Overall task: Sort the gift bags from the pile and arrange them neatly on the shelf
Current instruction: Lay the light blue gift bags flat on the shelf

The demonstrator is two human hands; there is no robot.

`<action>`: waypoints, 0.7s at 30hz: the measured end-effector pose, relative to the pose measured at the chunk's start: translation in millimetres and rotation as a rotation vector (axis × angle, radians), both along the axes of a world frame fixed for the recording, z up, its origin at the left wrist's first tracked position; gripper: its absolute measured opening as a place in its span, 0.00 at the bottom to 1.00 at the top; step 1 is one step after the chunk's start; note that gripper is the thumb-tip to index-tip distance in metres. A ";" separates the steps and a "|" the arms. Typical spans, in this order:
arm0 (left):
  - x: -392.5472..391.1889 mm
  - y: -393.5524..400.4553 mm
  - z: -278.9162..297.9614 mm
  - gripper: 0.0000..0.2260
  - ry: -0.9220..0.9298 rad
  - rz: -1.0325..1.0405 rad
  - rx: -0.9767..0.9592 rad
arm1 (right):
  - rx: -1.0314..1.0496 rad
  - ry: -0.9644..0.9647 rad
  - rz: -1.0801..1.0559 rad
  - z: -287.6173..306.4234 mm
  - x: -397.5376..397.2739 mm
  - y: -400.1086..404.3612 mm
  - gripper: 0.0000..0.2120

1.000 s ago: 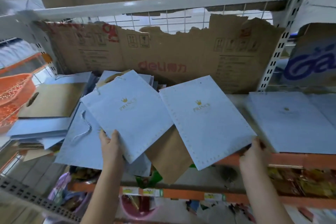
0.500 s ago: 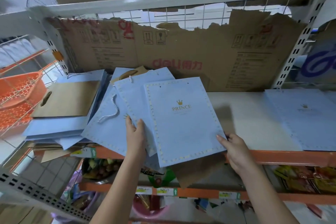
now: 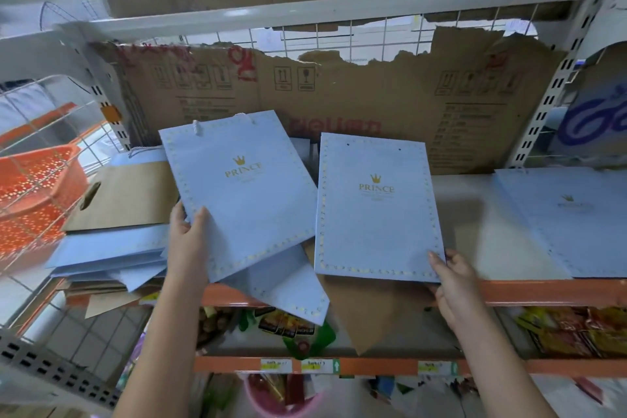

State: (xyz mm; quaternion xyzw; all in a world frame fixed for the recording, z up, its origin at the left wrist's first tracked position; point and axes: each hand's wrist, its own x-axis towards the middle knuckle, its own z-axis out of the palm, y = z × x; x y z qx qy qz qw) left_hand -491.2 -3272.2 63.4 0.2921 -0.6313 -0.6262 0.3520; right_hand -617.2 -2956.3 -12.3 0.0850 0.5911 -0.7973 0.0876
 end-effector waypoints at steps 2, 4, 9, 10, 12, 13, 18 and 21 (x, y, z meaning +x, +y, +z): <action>13.1 -12.6 1.4 0.15 0.012 0.008 -0.042 | -0.012 0.024 0.003 2.1 -0.6 1.8 0.08; 24.6 -20.2 5.2 0.12 0.016 0.013 -0.064 | -0.016 0.059 -0.005 4.5 -1.3 4.2 0.08; 49.7 -17.9 19.2 0.11 0.036 -0.070 -0.063 | -0.038 0.196 -0.003 14.5 -0.1 18.2 0.30; 52.8 -15.0 20.7 0.12 0.041 -0.085 -0.055 | -0.038 0.206 -0.018 16.6 1.1 21.9 0.31; 55.7 -5.0 23.4 0.12 0.054 -0.112 -0.049 | -0.068 0.234 -0.019 19.1 2.4 31.2 0.32; 55.9 2.7 25.8 0.12 0.065 -0.127 -0.045 | -0.074 0.248 -0.029 19.9 2.9 36.6 0.37; 42.8 48.7 31.8 0.12 0.094 -0.229 -0.025 | -0.129 0.283 -0.085 25.3 8.3 70.6 0.25; 29.8 84.7 31.3 0.12 0.070 -0.303 -0.008 | -0.151 0.263 -0.153 23.2 9.0 103.2 0.06</action>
